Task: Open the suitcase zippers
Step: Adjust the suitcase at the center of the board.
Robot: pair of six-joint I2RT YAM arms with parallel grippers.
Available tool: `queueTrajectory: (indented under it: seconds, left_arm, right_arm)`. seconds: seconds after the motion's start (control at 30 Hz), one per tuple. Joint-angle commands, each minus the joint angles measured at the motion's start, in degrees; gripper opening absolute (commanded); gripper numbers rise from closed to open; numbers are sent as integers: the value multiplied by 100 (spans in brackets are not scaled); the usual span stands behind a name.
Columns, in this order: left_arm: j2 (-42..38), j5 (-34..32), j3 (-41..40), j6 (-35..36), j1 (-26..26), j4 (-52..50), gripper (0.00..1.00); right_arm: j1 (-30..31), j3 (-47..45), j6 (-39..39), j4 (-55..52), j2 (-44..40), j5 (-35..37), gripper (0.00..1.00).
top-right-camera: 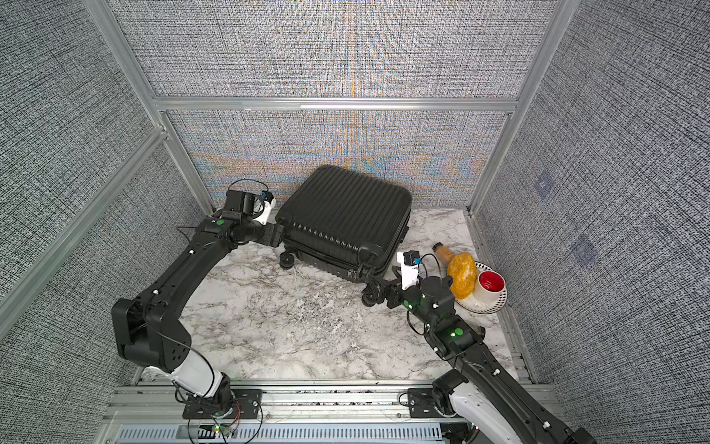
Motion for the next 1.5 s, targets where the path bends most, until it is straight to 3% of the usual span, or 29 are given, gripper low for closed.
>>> queueTrajectory:
  seconds: [0.0,0.1,0.37,0.77,0.97,1.23,1.33,1.47]
  left_arm:
    - [187,204,109,163,100,-222,87]
    - [454,606,321,252,101,-482,83]
    - [1213,903,1071,463,104,-972,69]
    - [1084,761,986,143,101,-906,31]
    - [191,-211,-265,-1235,106,-392,0]
    - [-1879,-1702,-2779,-3993,111,211,1]
    - [-2631,-1778,-3310,-4479,102,179,1]
    - [-3315,-1317,-3710,-4534,97,206,1]
  right_arm:
    - [3,13,-12,-40,6,13,89]
    - [8,26,-17,-46,33,10,89]
    - [7,-24,33,-77,-29,78,89]
    - [9,-195,83,-85,-210,517,89]
    - [10,-438,36,211,-469,1147,89]
    - [8,-517,-158,257,-436,1140,85]
    - [13,-667,-153,472,-402,883,77]
    - [64,-1083,-61,1091,-176,466,70]
